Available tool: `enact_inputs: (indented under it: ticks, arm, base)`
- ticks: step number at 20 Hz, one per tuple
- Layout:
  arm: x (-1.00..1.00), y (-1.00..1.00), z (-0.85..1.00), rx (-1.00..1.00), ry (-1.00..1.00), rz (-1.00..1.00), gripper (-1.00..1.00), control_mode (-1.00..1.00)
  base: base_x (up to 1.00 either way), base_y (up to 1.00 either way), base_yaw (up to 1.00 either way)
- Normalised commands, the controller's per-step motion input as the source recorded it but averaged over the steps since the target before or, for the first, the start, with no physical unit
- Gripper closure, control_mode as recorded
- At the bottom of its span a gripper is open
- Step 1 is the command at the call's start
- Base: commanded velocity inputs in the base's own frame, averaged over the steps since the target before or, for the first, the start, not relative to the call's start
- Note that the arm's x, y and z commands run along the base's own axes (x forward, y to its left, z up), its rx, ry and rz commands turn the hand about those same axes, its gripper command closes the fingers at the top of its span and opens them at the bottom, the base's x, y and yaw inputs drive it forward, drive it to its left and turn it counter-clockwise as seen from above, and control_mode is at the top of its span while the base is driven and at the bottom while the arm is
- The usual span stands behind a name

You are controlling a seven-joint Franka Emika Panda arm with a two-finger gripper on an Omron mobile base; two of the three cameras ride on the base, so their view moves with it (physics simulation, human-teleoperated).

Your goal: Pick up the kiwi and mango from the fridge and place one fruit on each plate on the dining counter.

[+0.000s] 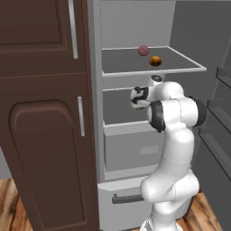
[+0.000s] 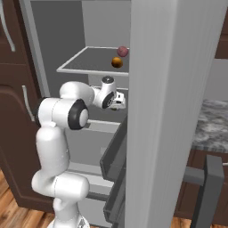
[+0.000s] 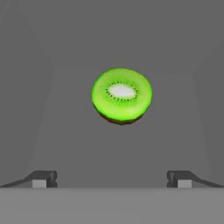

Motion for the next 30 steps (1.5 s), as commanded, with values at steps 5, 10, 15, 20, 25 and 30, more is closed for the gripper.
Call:
enact_inputs:
  ticks: [5, 10, 15, 20, 25, 30]
  arm:
    - [0.34, -0.01, -0.18, 0.00, 0.00, 0.00, -1.00, -1.00]
    - [0.31, -0.03, -0.05, 0.01, 0.00, 0.00, -1.00, -1.00]
    - [0.34, -0.02, -0.06, 0.01, 0.01, 0.00, -1.00, -1.00]
    - [0.31, -0.04, -0.13, 0.00, 0.00, 0.00, -1.00, -1.00]
    - [0.15, -0.03, -0.16, 0.00, 0.00, 0.00, -1.00, -1.00]
    - [0.03, 0.00, -0.31, 0.00, 0.00, 0.00, 1.00, -1.00]
  base:
    - [0.00, 0.00, 0.00]
    - [0.00, 0.00, 0.00]
    - [0.00, 0.00, 0.00]
    - [0.00, 0.00, 0.00]
    - [0.00, 0.00, 0.00]
    - [0.00, 0.00, 0.00]
